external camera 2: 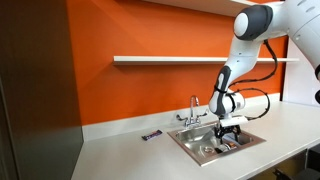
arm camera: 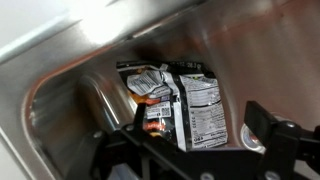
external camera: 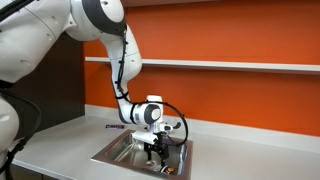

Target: Take the black packet out of the sink and put it on the left side of the counter.

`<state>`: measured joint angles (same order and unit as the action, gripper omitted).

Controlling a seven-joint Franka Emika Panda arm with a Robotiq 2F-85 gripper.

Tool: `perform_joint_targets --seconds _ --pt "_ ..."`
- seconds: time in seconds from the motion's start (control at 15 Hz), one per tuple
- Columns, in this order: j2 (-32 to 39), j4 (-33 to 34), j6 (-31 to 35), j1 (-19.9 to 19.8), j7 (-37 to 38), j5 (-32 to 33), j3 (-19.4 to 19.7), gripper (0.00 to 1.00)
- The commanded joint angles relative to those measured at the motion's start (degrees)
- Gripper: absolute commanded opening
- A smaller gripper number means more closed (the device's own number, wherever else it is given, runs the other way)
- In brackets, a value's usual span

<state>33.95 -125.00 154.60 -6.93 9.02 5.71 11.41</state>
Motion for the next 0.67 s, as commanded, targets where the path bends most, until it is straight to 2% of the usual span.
perform_joint_targets --seconds 0.0,0.6 --pt "2.26 2.61 -0.1 -0.35 -0.9 -1.55 -0.18 1.0" --pt "6.81 5.77 -0.3 -1.34 -1.08 -4.33 -0.55 1.0"
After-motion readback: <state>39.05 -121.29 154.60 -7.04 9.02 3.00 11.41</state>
